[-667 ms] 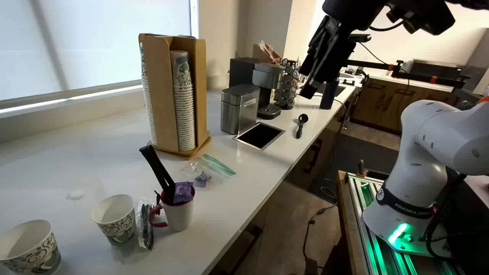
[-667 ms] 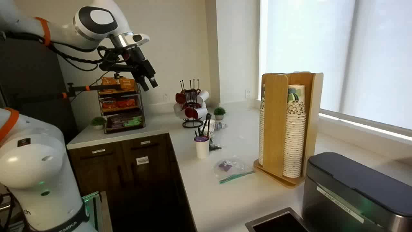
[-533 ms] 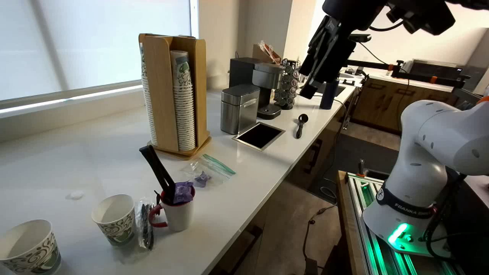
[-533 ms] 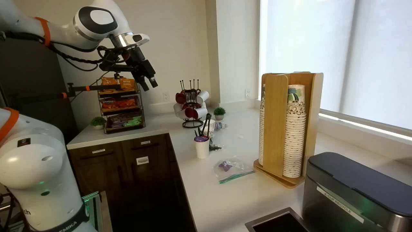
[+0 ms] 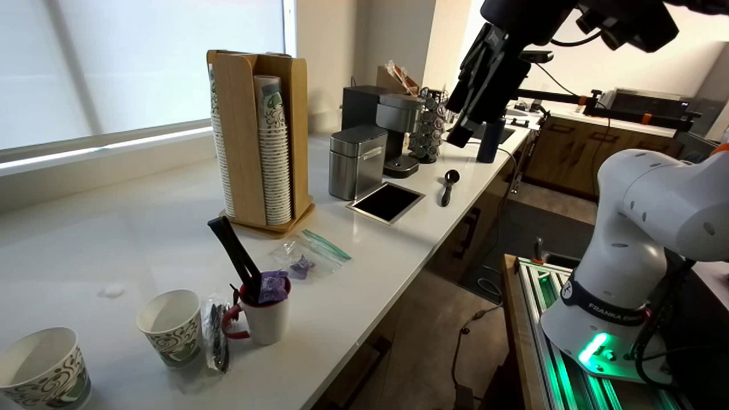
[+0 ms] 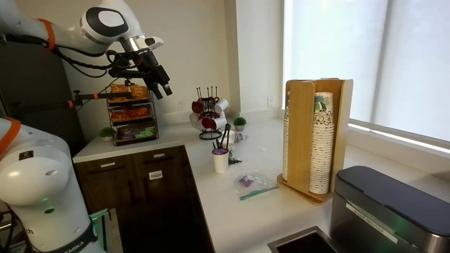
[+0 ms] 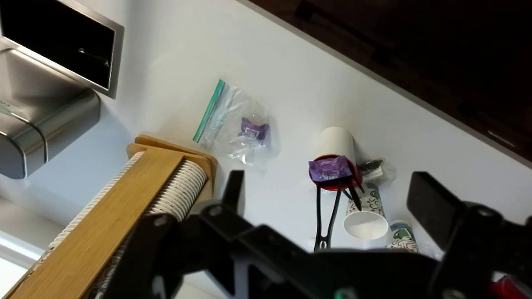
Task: Remove the tongs from the cup, then put the spoon in the middle cup
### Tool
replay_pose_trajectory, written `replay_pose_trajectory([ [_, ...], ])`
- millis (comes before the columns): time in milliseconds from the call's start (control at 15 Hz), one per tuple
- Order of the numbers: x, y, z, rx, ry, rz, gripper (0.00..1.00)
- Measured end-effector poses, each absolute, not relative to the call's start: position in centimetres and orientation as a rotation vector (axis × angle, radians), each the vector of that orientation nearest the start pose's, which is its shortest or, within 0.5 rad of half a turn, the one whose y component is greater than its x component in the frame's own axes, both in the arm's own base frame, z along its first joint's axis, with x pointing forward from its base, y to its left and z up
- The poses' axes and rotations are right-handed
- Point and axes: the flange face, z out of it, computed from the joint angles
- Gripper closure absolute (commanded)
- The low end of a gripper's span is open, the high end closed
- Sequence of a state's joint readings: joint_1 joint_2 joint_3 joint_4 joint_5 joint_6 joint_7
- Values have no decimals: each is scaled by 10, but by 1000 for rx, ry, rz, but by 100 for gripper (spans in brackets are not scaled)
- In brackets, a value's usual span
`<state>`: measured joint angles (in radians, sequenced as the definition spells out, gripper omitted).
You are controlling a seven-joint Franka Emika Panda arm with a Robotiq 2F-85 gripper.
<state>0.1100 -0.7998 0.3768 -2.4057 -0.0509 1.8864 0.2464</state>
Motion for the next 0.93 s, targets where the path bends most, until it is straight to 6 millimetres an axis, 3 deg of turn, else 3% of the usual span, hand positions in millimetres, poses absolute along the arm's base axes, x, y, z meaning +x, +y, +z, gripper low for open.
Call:
replay_pose_trajectory([
  [400,294,185,582,-3308,-289,-547,0],
  [533,305,181,579,-3317,-276,-537,0],
  [667,329,178,575,-3321,-267,-524,0],
  [933,408,166,560,-3322,-209,-422,0],
])
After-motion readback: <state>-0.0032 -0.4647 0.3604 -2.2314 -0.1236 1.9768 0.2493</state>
